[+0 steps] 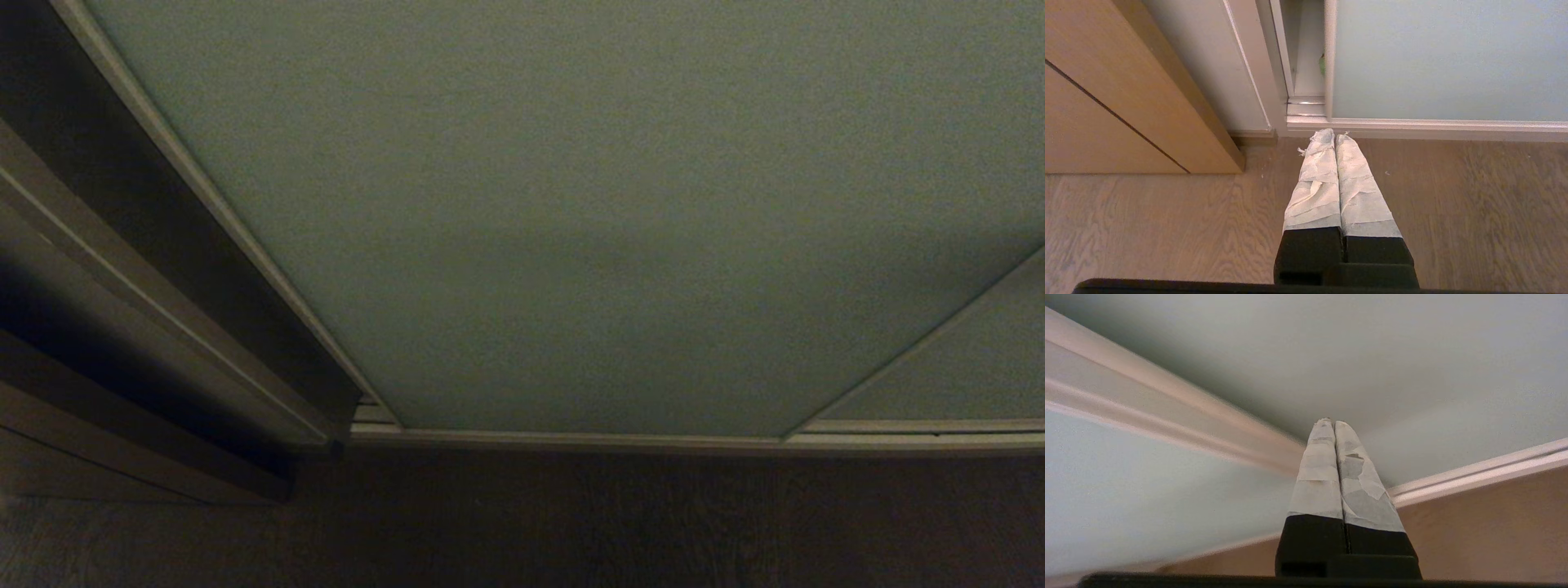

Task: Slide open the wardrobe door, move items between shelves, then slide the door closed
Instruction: Close the door

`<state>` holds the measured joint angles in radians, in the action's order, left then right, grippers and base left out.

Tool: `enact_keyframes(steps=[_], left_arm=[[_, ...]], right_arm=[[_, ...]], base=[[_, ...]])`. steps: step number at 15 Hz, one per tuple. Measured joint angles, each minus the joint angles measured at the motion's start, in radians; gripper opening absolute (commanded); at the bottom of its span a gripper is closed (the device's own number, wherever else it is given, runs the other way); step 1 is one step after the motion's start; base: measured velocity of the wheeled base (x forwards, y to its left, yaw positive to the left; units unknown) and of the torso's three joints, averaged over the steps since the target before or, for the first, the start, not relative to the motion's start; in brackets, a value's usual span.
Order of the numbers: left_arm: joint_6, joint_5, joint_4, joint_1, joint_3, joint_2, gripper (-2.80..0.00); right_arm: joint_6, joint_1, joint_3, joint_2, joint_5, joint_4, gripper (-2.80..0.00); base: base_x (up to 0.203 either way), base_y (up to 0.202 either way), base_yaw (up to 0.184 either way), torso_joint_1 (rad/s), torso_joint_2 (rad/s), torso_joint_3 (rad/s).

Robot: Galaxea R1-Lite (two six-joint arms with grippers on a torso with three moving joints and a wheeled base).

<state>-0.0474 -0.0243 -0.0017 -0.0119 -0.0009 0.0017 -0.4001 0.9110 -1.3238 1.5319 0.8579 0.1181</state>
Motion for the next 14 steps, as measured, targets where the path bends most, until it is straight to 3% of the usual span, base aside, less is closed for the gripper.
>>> enact_keyframes(steps=[4,8,11,14], left_arm=[[0.0,0.0,0.001,0.0,0.001,0.0,-2.8],[0.0,0.0,0.001,0.0,0.0,0.0,-2.8],[0.0,0.0,0.001,0.0,0.0,0.0,-2.8],[0.0,0.0,0.001,0.0,0.0,0.0,-2.8]], right_arm=[[0.107,-0.073,0.061,-0.133,-0.288,-0.041,-2.8],[0.171,-0.23,0.167,-0.281,-0.547,-0.039,-2.8],[0.211,-0.417,0.275,-0.417,-0.678,-0.045,-2.8],[0.278,-0.574,0.477,-0.607,-0.722,-0.067,-2.8]], base=[[0.0,0.0,0.0,0.0,0.0,0.0],[0.0,0.0,0.0,0.0,0.0,0.0],[0.0,0.0,0.0,0.0,0.0,0.0],[0.0,0.0,0.0,0.0,0.0,0.0]])
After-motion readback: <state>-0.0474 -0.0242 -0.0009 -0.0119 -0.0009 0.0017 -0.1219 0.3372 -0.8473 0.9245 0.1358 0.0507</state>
